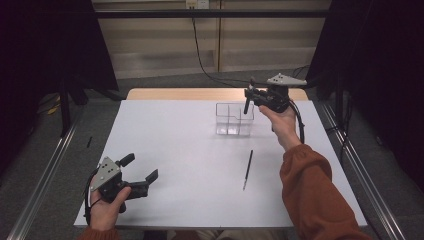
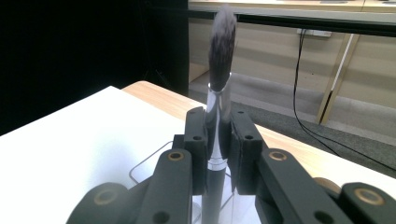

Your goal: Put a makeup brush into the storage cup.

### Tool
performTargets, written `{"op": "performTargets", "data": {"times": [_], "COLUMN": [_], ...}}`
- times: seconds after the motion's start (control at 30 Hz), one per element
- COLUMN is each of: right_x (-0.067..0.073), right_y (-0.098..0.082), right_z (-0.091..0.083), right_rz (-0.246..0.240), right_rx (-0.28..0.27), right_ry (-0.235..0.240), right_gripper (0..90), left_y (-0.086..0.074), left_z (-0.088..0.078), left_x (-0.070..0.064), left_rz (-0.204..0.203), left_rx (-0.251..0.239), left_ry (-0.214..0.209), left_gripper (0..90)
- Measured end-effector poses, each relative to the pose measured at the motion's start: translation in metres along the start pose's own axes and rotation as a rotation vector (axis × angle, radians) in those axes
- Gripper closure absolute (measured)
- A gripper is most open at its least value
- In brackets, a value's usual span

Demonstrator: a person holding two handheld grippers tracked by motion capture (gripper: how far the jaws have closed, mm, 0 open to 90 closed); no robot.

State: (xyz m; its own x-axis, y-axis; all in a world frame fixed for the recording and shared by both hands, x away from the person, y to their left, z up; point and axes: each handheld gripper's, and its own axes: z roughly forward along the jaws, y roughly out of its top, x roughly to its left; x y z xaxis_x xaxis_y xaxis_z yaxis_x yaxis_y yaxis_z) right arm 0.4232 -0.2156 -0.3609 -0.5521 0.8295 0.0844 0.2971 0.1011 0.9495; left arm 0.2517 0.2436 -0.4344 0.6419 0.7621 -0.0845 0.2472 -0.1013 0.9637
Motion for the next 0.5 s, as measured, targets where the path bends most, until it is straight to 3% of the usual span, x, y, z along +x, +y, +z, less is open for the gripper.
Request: {"op": "performTargets", "data": {"times": [0.5], "right_x": [-0.003], "right_y": [-0.015], "right_z": [0.007], "right_rz": [0.013], "right_rx": [0.016], "right_ry": [-0.003], "right_gripper": [79.5], "left_y": [0.000], "left_z": [0.000], "left_x": [-0.001], "left_rz": [0.010], "left_rx": [0.007], "left_ry": [-0.001], "left_gripper": [2.5]}}
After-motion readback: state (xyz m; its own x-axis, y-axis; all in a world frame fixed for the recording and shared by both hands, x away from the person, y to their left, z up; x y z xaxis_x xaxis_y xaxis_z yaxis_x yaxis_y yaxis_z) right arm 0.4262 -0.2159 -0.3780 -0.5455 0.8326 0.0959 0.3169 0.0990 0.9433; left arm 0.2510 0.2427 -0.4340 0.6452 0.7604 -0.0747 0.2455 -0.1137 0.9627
